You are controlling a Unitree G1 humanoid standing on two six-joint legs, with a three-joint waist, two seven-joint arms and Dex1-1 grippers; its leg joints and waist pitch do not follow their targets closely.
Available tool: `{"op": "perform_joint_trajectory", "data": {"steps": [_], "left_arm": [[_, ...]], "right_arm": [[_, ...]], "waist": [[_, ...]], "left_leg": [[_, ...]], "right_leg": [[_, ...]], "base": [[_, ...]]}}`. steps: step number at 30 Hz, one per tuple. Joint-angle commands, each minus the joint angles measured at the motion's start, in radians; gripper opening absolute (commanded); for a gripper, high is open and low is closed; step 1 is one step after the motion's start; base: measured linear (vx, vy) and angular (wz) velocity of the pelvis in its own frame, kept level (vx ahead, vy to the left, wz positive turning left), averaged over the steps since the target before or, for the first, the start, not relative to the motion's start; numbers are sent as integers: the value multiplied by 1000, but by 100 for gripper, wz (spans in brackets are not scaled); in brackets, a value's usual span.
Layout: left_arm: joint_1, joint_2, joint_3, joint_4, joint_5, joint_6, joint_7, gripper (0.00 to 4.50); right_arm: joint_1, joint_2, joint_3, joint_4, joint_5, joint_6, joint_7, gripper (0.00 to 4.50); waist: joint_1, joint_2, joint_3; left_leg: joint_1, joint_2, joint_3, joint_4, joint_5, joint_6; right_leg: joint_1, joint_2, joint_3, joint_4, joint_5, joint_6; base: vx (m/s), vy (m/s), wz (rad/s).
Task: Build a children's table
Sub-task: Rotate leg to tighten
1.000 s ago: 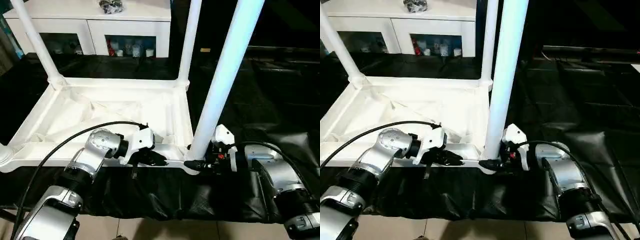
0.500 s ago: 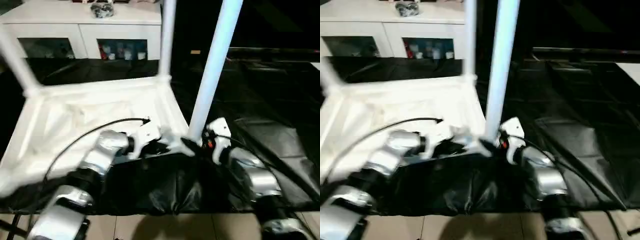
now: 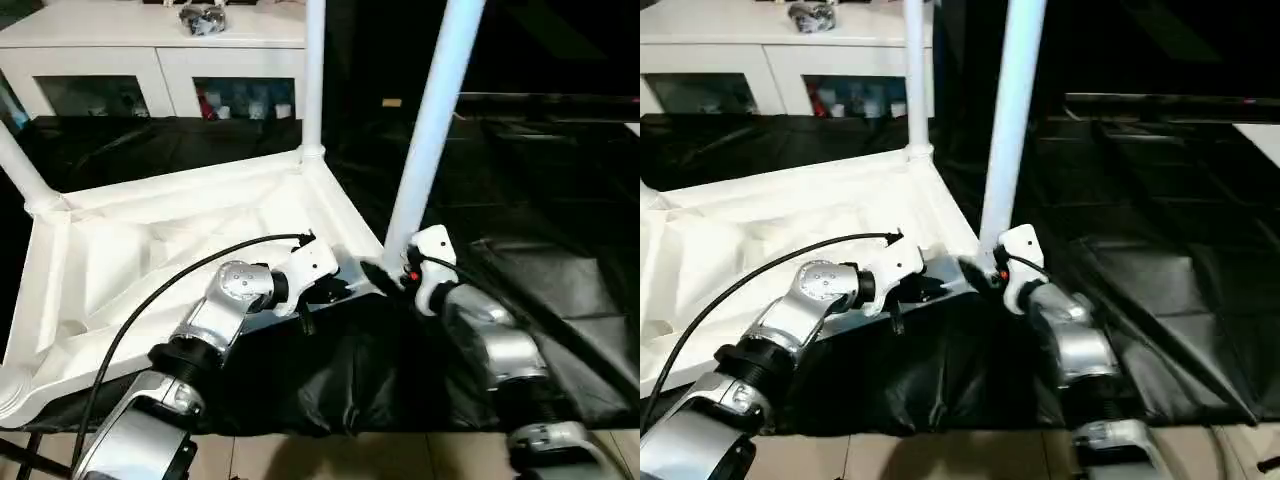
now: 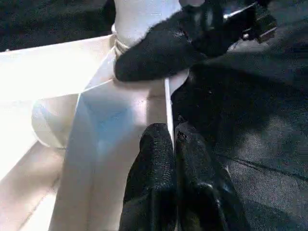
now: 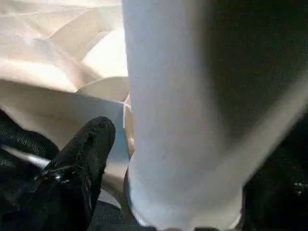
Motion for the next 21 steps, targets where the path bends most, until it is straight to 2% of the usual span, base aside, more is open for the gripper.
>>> {"op": "perform_joint_trajectory", "data": {"steps": [1, 3, 7, 10, 14, 16, 18, 20, 21], "left_arm": [[12, -27, -78, -10, -6, -33, -62, 0], [19, 18, -62, -21, -29, -37, -119, 0], [21, 52, -52, -26, -48, -44, -173, 0], [20, 74, -50, -31, -52, -46, -203, 0], [18, 99, -50, -31, -50, -52, -234, 0], [17, 106, -51, -32, -54, -54, -245, 0], [15, 122, -55, -32, -61, -59, -271, 0], [14, 134, -57, -29, -62, -66, -286, 0], [13, 138, -56, -27, -62, -68, -290, 0]], "right_arm": [[-2, 26, 134, -5, -6, 1, 132, 378], [0, -40, 144, -12, 11, -8, 251, 378], [18, -89, 162, -62, 47, 7, 376, 378], [38, -121, 178, -117, 84, 32, 476, 378], [57, -158, 205, -168, 120, 67, 588, 378], [59, -166, 211, -172, 126, 68, 610, 378], [65, -179, 229, -181, 125, 76, 647, 355], [71, -186, 236, -188, 120, 80, 661, 355], [72, -186, 236, -188, 119, 80, 662, 338]], "waist": [[1, -2, -45], [3, -2, -48], [12, 1, -49], [16, 0, -44], [27, -1, -41], [29, 0, -41], [30, -2, -42], [31, -1, -43], [30, -2, -44]], "left_leg": [[-3, 14, 2, -64, -280, 44], [-4, 13, 5, -59, -236, 63], [-4, 18, 9, -55, -196, 92], [-1, 21, 10, -59, -227, 86], [4, 24, 10, -64, -288, 61], [4, 24, 9, -65, -286, 52], [2, 23, 9, -64, -270, 49], [1, 23, 8, -64, -258, 50], [0, 22, 9, -63, -252, 51]], "right_leg": [[40, -33, 25, -66, -199, -213], [46, -32, 24, -56, -122, -239], [51, -30, 19, -48, -49, -268], [49, -31, 19, -52, -109, -269], [43, -34, 22, -63, -223, -240], [41, -36, 23, -62, -231, -236], [42, -35, 23, -60, -215, -235], [44, -35, 23, -58, -203, -233], [45, -35, 22, -57, -194, -235]], "base": [[0, 0, 0], [0, 0, 0], [0, 0, 0], [0, 0, 0], [0, 0, 0], [0, 0, 0], [0, 0, 0], [0, 0, 0], [0, 0, 0]]}}
